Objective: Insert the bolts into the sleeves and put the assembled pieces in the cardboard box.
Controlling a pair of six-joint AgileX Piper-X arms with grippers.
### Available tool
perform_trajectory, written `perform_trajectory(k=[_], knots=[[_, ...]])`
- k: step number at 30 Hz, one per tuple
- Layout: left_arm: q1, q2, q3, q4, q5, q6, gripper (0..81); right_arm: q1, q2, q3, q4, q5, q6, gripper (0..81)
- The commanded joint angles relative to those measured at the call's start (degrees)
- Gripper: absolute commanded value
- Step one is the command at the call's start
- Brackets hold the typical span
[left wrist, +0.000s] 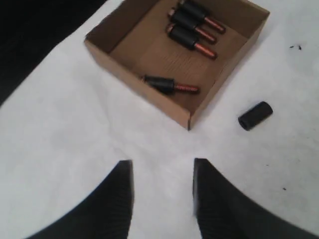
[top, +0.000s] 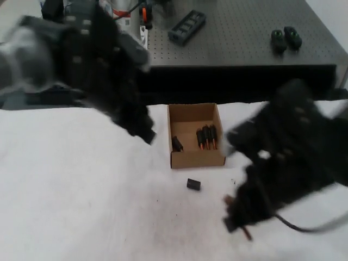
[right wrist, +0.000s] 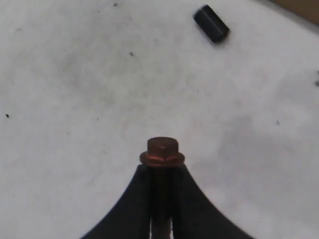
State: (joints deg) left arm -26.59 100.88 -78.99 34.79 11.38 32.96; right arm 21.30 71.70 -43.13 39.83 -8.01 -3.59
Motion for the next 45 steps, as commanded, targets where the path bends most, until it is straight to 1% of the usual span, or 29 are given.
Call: perform_trajectory(k=[1,4,7,11,15,19,26,31,41,43,45], knots=[[-0.80,1.06,-1.62,0.00,-1.53,2.72,28.6,-2.55,-7.40,5.02,2.13,-1.20,1.11,1.2],[-3.36,6.94,-7.36,2.86,-2.26,7.45,28.5,-4.77,-14.02,9.32,4.11,-1.20,1.37,1.2],[-5.71,11.11,-11.62,5.66,-4.88,16.00,28.5,-6.83,-19.50,12.55,6.71,-1.20,1.37,1.2],[-8.37,14.43,-12.92,6.32,-7.12,27.28,28.5,-8.39,-24.09,15.78,9.33,-1.20,1.25,1.2],[-10.45,15.59,-12.92,8.40,-7.73,34.46,28.5,-8.59,-26.79,17.31,10.04,-1.20,1.25,1.2],[-11.75,16.38,-12.92,8.35,-7.98,36.10,28.5,-8.59,-27.88,17.66,10.04,-1.20,1.25,1.2],[-12.26,18.82,-12.92,10.70,-10.19,36.75,28.5,-8.59,-27.86,17.66,9.92,-1.20,1.25,1.2],[-13.01,19.61,-12.92,11.51,-9.02,39.10,28.5,-8.59,-27.86,17.66,9.52,-2.08,1.25,1.2],[-13.91,22.87,-12.92,10.20,-9.65,39.15,28.3,-8.59,-27.86,17.66,9.54,-2.94,1.25,1.2],[-14.34,23.06,-12.92,10.20,-9.47,39.27,26.0,-8.59,-27.86,17.66,9.54,-2.94,1.25,1.2],[-14.82,23.04,-12.92,10.20,-8.92,39.28,19.5,-8.59,-27.86,17.66,9.54,-2.94,1.25,1.2]])
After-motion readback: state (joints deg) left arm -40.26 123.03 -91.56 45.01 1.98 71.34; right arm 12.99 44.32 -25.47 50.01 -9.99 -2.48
